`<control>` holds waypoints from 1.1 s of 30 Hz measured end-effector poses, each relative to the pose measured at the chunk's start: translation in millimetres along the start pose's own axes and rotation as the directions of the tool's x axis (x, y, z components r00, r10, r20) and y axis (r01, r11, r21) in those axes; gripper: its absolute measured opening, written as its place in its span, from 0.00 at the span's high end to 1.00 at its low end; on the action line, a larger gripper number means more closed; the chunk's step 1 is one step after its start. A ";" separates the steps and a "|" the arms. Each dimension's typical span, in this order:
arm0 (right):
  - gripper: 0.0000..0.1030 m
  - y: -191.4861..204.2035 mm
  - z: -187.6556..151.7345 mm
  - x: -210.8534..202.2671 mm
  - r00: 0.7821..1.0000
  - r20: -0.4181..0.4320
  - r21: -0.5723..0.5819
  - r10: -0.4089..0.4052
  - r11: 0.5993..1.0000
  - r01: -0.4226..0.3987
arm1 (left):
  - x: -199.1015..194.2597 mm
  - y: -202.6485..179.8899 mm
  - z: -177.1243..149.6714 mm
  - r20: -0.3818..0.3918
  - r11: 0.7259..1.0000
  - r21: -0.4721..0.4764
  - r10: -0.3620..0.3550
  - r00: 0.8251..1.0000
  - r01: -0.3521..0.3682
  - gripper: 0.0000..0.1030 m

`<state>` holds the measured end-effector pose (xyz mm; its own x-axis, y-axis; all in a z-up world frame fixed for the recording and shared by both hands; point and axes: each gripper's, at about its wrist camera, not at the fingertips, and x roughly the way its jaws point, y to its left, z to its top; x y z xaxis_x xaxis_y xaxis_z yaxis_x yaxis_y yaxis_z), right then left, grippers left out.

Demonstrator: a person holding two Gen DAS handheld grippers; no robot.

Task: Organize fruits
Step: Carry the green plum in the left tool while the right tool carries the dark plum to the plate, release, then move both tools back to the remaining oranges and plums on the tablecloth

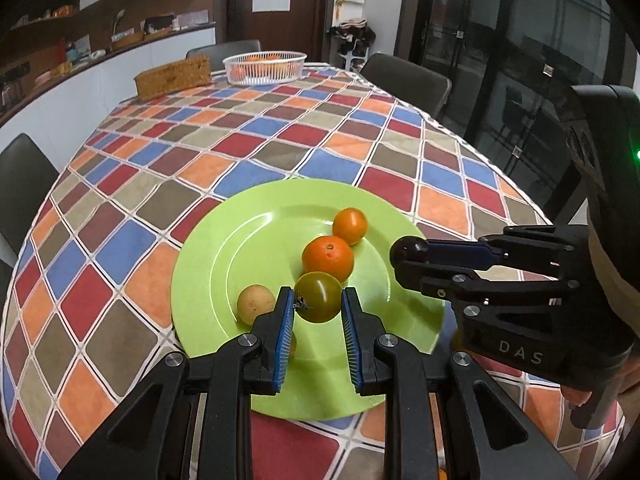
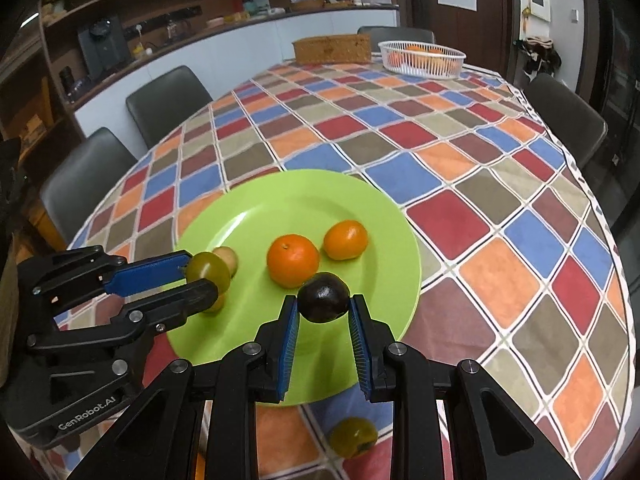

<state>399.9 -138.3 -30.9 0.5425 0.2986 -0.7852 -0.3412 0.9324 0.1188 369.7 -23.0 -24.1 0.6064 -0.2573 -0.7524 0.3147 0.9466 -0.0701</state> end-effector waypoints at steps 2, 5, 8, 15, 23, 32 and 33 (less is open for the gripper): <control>0.74 -1.2 0.2 2.8 1.000 -0.004 0.004 0.000 1.000 0.000 | 3.7 2.0 0.3 -0.009 1.000 -0.007 -0.001 1.000 0.001 0.76; 0.74 -1.2 1.1 5.5 1.000 -0.007 0.003 0.002 1.000 -0.002 | 6.0 2.8 0.7 -0.015 1.000 -0.003 0.006 1.000 -0.006 0.76; 0.74 -1.1 1.5 6.3 1.000 -0.009 0.001 0.002 1.000 -0.002 | 7.0 3.7 1.3 -0.016 1.000 -0.003 0.012 1.000 -0.012 0.76; 0.69 -3.5 2.4 6.7 1.000 -0.019 0.014 0.008 1.000 -0.008 | -1.8 1.2 1.0 -0.002 0.999 0.011 0.046 0.999 -0.046 0.68; 0.67 4.3 -7.4 -25.3 0.999 0.041 -0.027 -0.013 1.000 0.014 | -38.2 -7.0 -6.6 0.058 0.998 0.016 0.054 0.997 -0.055 0.58; 0.57 16.6 -26.0 -87.1 0.988 0.155 -0.053 -0.013 0.998 0.022 | -93.8 -27.1 -23.7 0.144 0.995 0.040 0.080 0.986 -0.087 0.47; 0.54 18.0 -28.7 -92.7 0.986 0.166 -0.057 -0.010 0.998 0.019 | -98.3 -29.2 -26.3 0.153 0.995 0.045 0.086 0.985 -0.094 0.46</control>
<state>321.5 -154.9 26.6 0.6657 0.3190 -0.6746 -0.3736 0.9250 0.0688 281.8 -20.3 34.6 0.7356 -0.2015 -0.6468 0.2886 0.9570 0.0301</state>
